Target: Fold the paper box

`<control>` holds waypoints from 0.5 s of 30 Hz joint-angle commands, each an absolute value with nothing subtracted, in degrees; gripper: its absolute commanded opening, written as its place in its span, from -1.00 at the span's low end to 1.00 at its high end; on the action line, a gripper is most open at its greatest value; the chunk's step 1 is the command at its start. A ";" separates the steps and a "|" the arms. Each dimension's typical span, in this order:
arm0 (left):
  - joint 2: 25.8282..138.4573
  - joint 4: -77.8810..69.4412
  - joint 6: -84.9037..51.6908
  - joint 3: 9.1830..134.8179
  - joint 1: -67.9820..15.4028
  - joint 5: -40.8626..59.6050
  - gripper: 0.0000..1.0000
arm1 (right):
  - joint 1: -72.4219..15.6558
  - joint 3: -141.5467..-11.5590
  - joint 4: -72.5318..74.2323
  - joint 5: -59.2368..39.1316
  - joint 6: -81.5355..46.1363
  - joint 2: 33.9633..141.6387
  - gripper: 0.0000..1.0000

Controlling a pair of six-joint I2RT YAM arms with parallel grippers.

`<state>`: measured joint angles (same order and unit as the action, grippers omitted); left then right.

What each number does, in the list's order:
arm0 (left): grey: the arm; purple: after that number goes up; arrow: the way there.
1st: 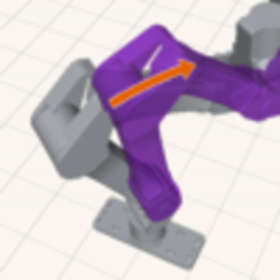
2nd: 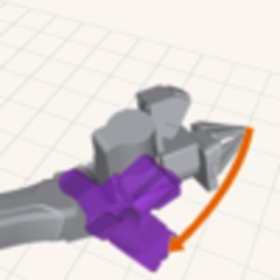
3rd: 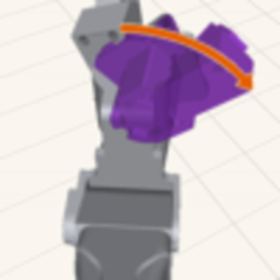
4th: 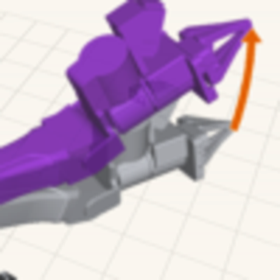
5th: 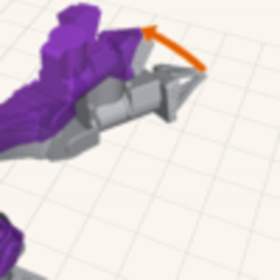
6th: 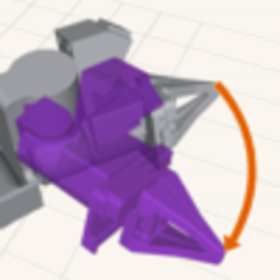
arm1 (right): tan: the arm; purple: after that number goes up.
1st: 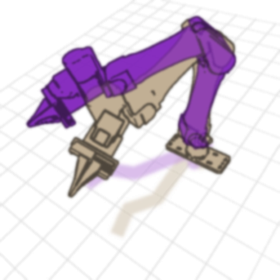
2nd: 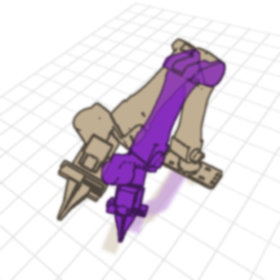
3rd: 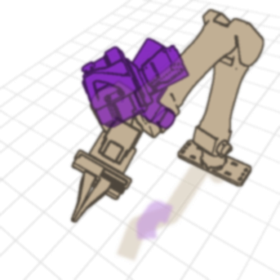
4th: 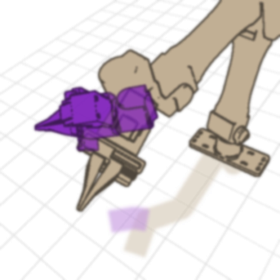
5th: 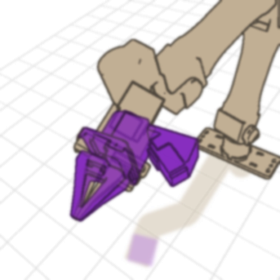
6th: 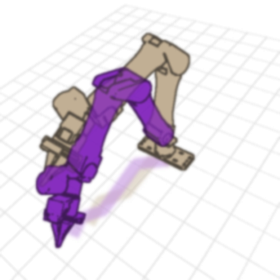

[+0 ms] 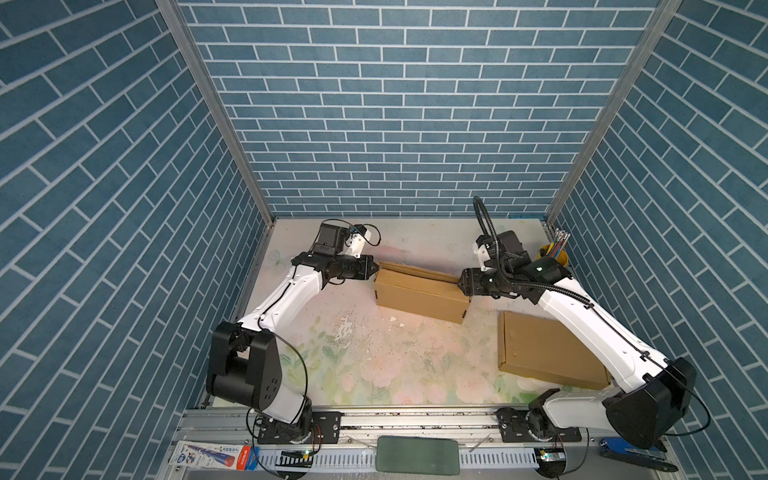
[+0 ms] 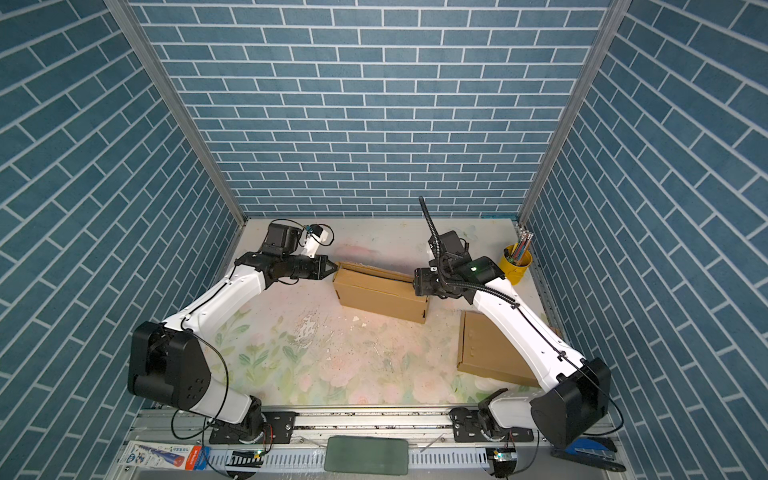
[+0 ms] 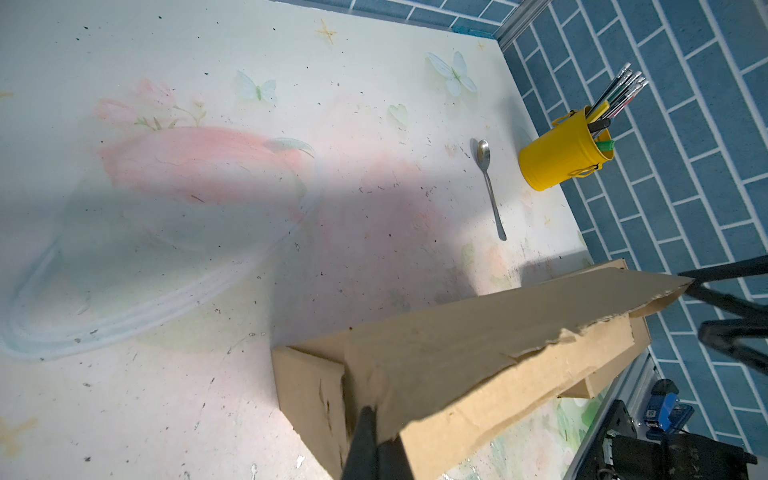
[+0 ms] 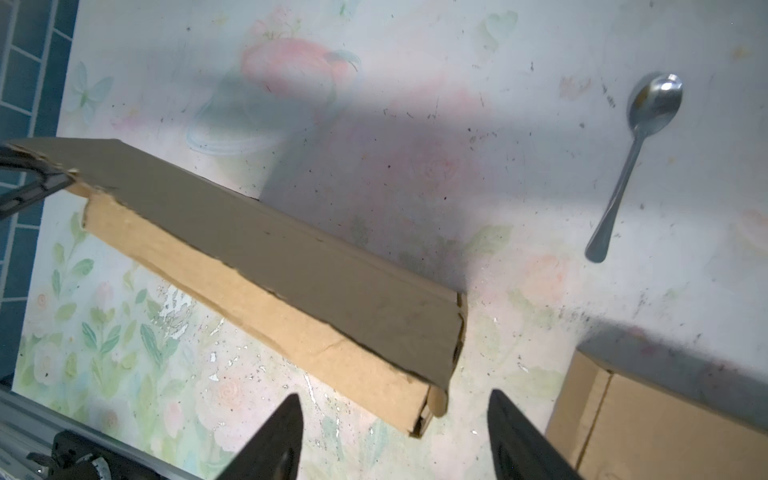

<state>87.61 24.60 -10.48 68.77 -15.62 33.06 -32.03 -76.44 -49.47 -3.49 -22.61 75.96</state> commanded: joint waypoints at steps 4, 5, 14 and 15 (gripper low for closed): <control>90.23 31.61 -10.19 67.41 -16.44 30.94 -1.00 | -34.00 -85.47 -56.90 2.92 0.34 76.35 0.82; 90.35 31.57 -10.17 67.50 -16.39 30.85 -1.00 | -35.37 -85.51 -55.78 4.20 3.78 76.83 0.87; 91.22 31.18 -10.14 68.12 -16.51 31.11 -1.00 | -46.60 -85.69 -46.58 12.89 24.43 86.09 0.95; 91.32 31.20 -10.18 68.20 -16.52 31.21 -1.00 | -47.49 -85.65 -46.01 13.41 25.52 86.99 0.95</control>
